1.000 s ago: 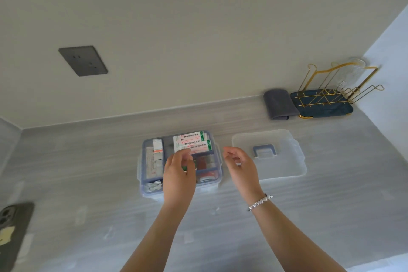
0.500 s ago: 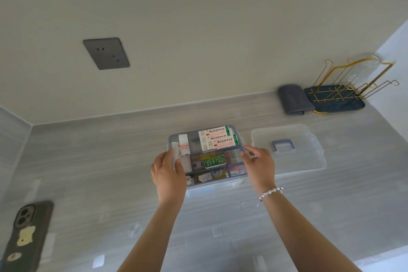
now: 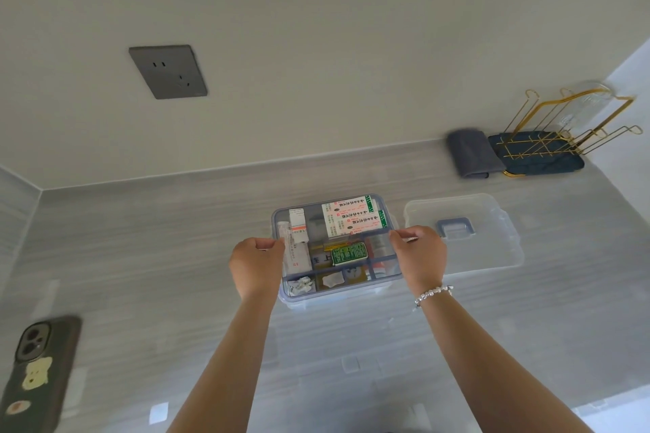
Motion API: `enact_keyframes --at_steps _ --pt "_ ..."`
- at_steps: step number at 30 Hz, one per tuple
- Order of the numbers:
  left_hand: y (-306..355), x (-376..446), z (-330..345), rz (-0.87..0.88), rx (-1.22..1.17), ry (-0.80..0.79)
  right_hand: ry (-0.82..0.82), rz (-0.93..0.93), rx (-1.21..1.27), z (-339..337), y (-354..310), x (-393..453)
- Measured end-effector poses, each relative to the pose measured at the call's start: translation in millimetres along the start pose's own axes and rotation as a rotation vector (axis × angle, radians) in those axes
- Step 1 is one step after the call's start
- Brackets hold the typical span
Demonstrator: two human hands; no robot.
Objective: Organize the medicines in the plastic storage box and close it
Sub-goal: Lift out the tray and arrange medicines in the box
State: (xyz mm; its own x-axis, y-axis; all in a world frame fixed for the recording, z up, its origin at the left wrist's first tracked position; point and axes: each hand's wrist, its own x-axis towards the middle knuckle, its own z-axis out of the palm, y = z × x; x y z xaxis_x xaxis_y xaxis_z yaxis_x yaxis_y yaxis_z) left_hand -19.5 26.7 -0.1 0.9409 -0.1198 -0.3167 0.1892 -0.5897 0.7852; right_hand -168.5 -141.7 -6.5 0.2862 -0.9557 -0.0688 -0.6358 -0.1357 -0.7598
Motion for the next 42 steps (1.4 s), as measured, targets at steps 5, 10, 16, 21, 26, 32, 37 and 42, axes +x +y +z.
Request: enact_keyframes --at_steps 5,10,16,21,26,32,37,42 --pt "0.7 -5.4 1.8 -0.034 -0.084 0.035 -0.019 -0.008 0.013 3.1 2.6 2.6" --pt "5.0 -12.1 0.9 -0.016 -0.145 0.091 -0.018 0.0 0.094 3.9 6.4 -0.4" --pt "12.2 -17.4 -6.9 0.045 -0.152 0.108 -0.023 0.033 0.157 1.1 7.3 -2.9" --pt "17.8 -16.7 -13.6 0.049 -0.228 0.079 -0.044 0.074 0.21 -6.1 5.5 -5.5" --pt "27.7 -24.4 -17.4 0.07 -0.313 0.051 -0.037 0.086 0.414 -21.8 0.2 -6.7" --pt "41.9 -45.8 0.7 0.1 -0.35 -0.09 -0.039 0.128 0.49 -57.3 13.9 1.7" --pt "51.9 -80.2 40.8 0.088 -0.381 -0.21 0.022 0.186 0.513 -101.4 45.3 17.4" --pt "58.4 -128.1 102.2 0.096 -0.359 -0.307 0.089 0.289 0.528 -159.7 94.2 35.6"
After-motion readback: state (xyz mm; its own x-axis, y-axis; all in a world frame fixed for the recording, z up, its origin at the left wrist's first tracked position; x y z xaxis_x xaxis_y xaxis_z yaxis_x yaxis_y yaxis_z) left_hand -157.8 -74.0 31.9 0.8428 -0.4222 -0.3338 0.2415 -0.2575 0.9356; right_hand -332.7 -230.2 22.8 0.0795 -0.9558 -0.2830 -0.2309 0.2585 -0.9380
